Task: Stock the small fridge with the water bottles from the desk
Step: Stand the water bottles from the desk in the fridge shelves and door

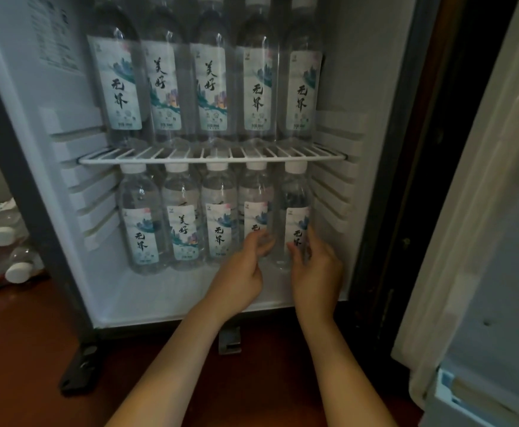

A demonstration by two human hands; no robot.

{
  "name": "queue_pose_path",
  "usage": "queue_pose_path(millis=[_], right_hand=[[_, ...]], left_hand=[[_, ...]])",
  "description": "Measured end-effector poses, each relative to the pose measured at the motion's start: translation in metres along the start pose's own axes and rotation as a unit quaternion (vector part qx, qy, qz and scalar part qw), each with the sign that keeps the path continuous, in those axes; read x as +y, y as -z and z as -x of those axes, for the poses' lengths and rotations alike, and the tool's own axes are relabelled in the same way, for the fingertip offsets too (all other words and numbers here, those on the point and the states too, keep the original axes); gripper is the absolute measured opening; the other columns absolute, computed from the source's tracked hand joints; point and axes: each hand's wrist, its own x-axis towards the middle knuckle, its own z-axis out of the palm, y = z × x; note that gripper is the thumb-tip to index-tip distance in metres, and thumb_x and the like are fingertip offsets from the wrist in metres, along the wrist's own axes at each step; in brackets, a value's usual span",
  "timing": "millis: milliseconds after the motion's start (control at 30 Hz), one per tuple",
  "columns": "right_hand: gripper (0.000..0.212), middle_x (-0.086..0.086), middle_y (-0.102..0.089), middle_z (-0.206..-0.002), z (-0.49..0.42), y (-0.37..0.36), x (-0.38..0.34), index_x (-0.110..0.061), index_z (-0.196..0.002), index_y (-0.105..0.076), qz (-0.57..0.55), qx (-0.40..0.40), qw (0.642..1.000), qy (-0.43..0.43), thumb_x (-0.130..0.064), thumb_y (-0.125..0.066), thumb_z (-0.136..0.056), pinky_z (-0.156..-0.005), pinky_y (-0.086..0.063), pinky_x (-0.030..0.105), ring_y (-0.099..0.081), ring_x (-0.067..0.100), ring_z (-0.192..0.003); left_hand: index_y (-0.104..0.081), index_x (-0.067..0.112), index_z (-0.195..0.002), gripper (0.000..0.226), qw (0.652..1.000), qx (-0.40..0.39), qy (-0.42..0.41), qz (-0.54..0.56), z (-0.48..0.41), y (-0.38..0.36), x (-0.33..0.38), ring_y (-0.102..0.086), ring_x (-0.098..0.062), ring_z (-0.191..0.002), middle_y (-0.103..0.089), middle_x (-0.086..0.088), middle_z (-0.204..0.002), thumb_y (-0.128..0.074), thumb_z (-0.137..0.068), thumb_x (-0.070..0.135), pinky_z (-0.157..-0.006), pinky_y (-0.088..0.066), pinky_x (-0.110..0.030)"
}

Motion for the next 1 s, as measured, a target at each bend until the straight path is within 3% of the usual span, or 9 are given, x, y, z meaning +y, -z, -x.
queue_pose_path(millis=[67, 167, 367, 500, 1000], right_hand=[[0.038, 0.012, -0.069, -0.105, -0.002, 0.001, 0.001, -0.014, -0.128, -0.057, 0.018, -0.006, 1.0, -0.005, -0.017, -0.061, -0.09, -0.077, -0.049, 0.028, -0.066, 0.023, -0.092], [0.035, 0.01, -0.068, -0.113, -0.003, 0.0, 0.004, -0.015, -0.129, -0.055, 0.049, -0.044, 0.998, -0.003, -0.016, -0.053, -0.094, -0.079, -0.047, 0.026, -0.066, 0.023, -0.095], [0.037, 0.01, -0.066, -0.116, -0.009, -0.001, 0.011, -0.024, -0.135, -0.049, 0.092, -0.091, 0.991, -0.025, -0.023, -0.044, -0.098, -0.078, -0.042, 0.021, -0.064, 0.024, -0.099], [0.036, 0.014, -0.069, -0.109, -0.011, 0.0, 0.01, -0.028, -0.133, -0.049, 0.103, -0.106, 0.989, -0.023, -0.026, -0.044, -0.098, -0.079, -0.046, 0.03, -0.065, 0.028, -0.095], [0.038, 0.013, -0.068, -0.11, -0.013, -0.001, 0.013, -0.026, -0.132, -0.05, 0.065, -0.064, 0.995, -0.033, -0.015, -0.049, -0.095, -0.081, -0.047, 0.029, -0.065, 0.028, -0.093]], left_hand=[[-0.023, 0.018, -0.141, 0.066, 1.0, -0.023, 0.0, -0.013, -0.002, -0.005, 0.002, -0.035, -0.001, -0.13, -0.036, -0.001, -0.148, -0.034, -0.085, -0.014, -0.101, -0.027, -0.011], [-0.019, 0.015, -0.144, 0.071, 0.999, -0.039, 0.005, -0.023, -0.009, -0.011, 0.003, -0.032, -0.008, -0.135, -0.03, -0.004, -0.151, -0.033, -0.081, -0.015, -0.107, -0.025, -0.018], [-0.009, 0.014, -0.148, 0.078, 0.997, -0.067, 0.017, -0.015, -0.01, -0.018, 0.005, -0.023, -0.008, -0.139, -0.021, -0.005, -0.155, -0.032, -0.08, -0.015, -0.105, -0.015, -0.011], [-0.007, 0.014, -0.148, 0.081, 0.996, -0.068, 0.045, 0.037, -0.011, -0.018, 0.01, -0.018, -0.005, -0.139, -0.017, -0.006, -0.155, -0.03, -0.077, -0.019, -0.105, -0.012, -0.009], [-0.003, 0.012, -0.148, 0.081, 0.99, -0.064, 0.084, 0.093, -0.015, -0.025, 0.017, -0.013, -0.009, -0.141, -0.011, -0.007, -0.157, -0.032, -0.079, -0.018, -0.11, -0.011, -0.017]])
